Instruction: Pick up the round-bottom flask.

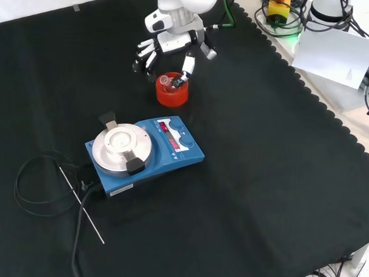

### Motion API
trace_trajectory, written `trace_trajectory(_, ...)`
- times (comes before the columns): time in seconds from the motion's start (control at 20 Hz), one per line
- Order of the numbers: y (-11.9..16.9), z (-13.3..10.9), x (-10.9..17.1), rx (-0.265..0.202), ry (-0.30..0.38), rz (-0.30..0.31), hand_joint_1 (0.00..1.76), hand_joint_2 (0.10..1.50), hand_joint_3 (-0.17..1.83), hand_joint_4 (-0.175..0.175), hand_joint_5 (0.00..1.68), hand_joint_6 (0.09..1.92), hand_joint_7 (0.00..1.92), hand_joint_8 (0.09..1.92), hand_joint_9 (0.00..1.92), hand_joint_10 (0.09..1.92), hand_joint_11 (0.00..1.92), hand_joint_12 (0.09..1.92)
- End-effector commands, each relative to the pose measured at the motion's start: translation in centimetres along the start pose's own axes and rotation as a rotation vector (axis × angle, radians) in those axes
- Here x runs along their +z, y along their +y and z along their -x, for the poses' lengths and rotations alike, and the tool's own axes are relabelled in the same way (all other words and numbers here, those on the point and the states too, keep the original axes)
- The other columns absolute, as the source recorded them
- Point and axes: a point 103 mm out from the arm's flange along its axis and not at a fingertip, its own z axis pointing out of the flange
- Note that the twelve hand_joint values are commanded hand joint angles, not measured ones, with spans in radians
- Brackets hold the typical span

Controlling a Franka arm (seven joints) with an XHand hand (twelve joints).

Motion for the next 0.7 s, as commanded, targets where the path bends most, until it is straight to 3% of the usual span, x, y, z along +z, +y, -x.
trace_trajectory(0.05, 0.02, -0.24, 0.20, -0.002, -0.001, -0.003, 0.87, 0.61, 0.60, -0.105, 0.75, 0.82, 0.19, 0.73, 0.41, 0.73, 0.00, 1.43)
trace_trajectory(0.55, 0.17, -0.30, 0.30, 0.004, -0.019, 0.009, 0.90, 0.64, 0.60, -0.116, 0.85, 0.81, 0.21, 0.72, 0.42, 0.72, 0.00, 1.44)
trace_trajectory(0.65, 0.19, -0.29, 0.12, 0.008, -0.036, 0.023, 1.01, 0.75, 0.51, 0.073, 1.04, 0.83, 0.24, 0.73, 0.45, 0.72, 0.02, 1.44)
trace_trajectory(0.7, 0.19, -0.32, 0.01, 0.011, -0.042, 0.027, 1.05, 0.75, 0.55, 0.123, 1.10, 0.83, 0.26, 0.72, 0.47, 0.70, 0.03, 1.44)
